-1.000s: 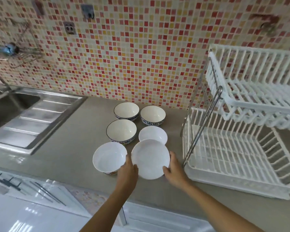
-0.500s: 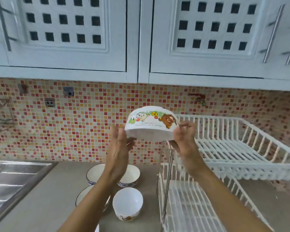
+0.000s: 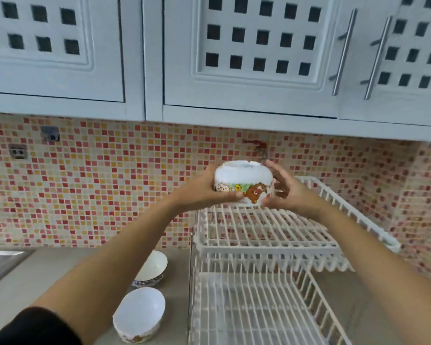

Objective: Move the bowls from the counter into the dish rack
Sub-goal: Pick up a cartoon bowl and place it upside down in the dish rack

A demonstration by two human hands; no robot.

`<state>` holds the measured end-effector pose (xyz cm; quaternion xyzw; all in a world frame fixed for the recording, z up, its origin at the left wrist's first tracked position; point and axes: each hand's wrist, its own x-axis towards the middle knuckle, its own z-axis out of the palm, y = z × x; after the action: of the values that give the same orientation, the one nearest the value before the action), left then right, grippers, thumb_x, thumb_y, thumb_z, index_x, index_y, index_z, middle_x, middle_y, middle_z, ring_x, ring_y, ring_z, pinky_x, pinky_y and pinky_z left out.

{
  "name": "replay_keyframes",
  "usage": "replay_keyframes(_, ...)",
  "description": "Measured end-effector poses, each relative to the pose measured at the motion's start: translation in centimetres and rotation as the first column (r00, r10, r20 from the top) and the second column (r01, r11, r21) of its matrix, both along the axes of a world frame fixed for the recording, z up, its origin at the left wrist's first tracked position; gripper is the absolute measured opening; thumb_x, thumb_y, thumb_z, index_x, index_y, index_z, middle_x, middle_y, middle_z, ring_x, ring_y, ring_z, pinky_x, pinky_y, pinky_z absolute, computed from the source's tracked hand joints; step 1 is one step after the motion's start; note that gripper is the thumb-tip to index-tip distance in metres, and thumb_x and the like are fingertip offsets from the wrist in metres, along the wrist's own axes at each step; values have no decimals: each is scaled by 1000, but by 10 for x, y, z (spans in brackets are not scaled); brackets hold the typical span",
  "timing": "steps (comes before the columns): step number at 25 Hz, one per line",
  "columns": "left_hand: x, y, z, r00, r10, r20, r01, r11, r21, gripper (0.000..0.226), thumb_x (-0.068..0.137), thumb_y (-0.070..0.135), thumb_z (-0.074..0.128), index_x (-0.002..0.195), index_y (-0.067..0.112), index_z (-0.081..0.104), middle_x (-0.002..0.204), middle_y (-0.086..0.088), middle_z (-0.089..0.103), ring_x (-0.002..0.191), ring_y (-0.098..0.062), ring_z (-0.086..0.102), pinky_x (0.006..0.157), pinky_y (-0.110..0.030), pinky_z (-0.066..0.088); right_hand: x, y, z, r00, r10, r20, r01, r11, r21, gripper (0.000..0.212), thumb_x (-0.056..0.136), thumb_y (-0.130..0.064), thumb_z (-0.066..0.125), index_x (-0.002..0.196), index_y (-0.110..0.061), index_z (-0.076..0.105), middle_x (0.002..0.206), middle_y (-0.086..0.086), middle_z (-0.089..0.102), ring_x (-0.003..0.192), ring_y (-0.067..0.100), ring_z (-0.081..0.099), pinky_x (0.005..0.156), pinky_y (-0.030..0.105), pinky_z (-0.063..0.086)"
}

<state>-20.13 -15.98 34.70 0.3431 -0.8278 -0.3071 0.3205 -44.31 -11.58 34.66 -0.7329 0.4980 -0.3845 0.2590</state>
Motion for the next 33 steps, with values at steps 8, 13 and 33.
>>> replay_keyframes(8, -55, -62, -18, 824, 160, 544, -143, 987, -72, 110, 58, 42, 87, 145, 21, 23, 142, -2, 45, 124, -25, 47, 104, -36, 43, -15, -68, -22, 893, 88, -440, -26, 989, 145, 109, 63, -24, 87, 147, -25, 18, 140, -9, 32, 125, 10, 35, 99, 23, 33)
replay_keyframes(13, -62, -75, -31, 715, 212, 666, -228, 971, -64, 115, 55, 50, 85, 146, 21, 21, 142, -3, 46, 127, -26, 47, 105, -40, 42, -16, -96, -38, 821, 135, -554, -6, 974, 228, 113, 64, -36, 84, 149, -28, 10, 153, -5, 24, 138, 20, 28, 110, 33, 28)
replay_keyframes(33, 74, -12, 20, 696, 486, 529, -425, 872, -241, 63, 99, 36, 40, 151, 11, 16, 158, -10, 24, 145, -29, 26, 117, -39, 22, 141, -65, 22, 710, 30, -704, -64, 998, -22, 77, 92, -28, 53, 151, -13, 5, 161, 8, 6, 148, 24, 12, 119, 38, 19)
